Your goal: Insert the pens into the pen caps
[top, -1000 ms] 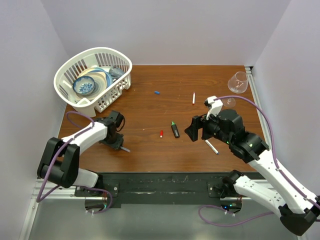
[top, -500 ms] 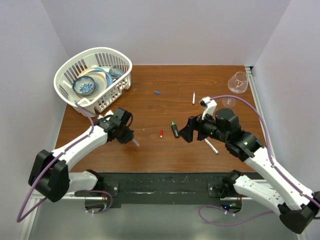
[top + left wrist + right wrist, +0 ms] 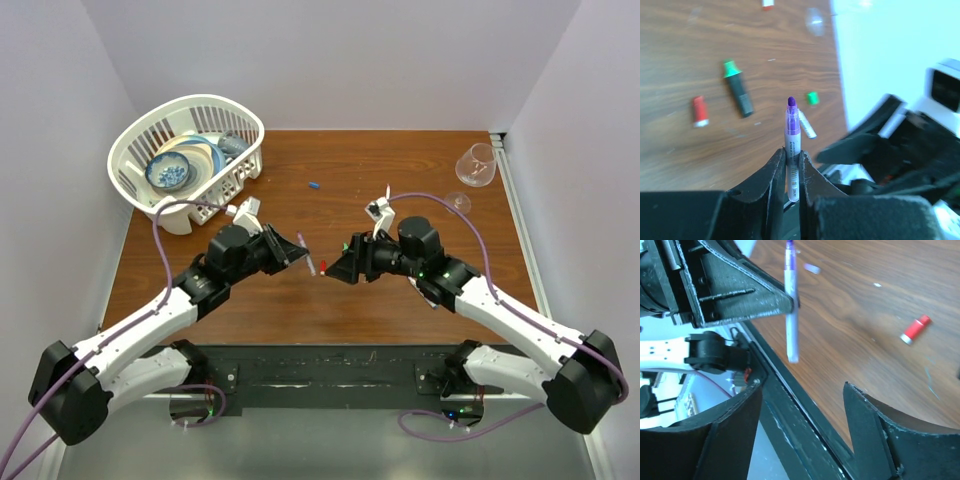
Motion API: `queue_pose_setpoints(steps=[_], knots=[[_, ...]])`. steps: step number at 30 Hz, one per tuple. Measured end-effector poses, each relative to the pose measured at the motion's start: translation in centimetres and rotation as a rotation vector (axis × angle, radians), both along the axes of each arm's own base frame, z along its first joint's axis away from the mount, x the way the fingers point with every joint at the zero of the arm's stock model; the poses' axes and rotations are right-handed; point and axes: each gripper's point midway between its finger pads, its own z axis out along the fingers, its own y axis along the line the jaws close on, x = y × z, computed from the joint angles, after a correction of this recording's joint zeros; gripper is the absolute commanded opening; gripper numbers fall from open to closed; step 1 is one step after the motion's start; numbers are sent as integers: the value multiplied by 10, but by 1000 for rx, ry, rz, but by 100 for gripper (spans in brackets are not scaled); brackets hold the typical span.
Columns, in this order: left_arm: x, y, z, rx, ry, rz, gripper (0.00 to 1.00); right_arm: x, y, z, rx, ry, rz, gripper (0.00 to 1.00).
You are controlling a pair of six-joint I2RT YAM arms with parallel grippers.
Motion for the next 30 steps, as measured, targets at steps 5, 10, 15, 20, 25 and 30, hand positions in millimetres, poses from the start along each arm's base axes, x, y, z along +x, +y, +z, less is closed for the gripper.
queue_pose_setpoints(steps=[5,10,15,20,25,30], knots=[[-5,-14,18,-81,-91,-80,0,1,15,5,45,-6,19,51],[-11,-19,21,-116,-119,-125,0,3,24,3,64,17,26,42],[-14,-23,32,-155,-164,-155,0,4,27,10,91,8,21,43],[-16,-24,33,-175,-183,-166,0,4,30,14,110,1,22,29],[-17,-24,36,-184,-196,-169,0,3,32,17,122,0,24,35],[-18,-21,43,-191,-218,-162,0,5,34,18,134,4,22,34]])
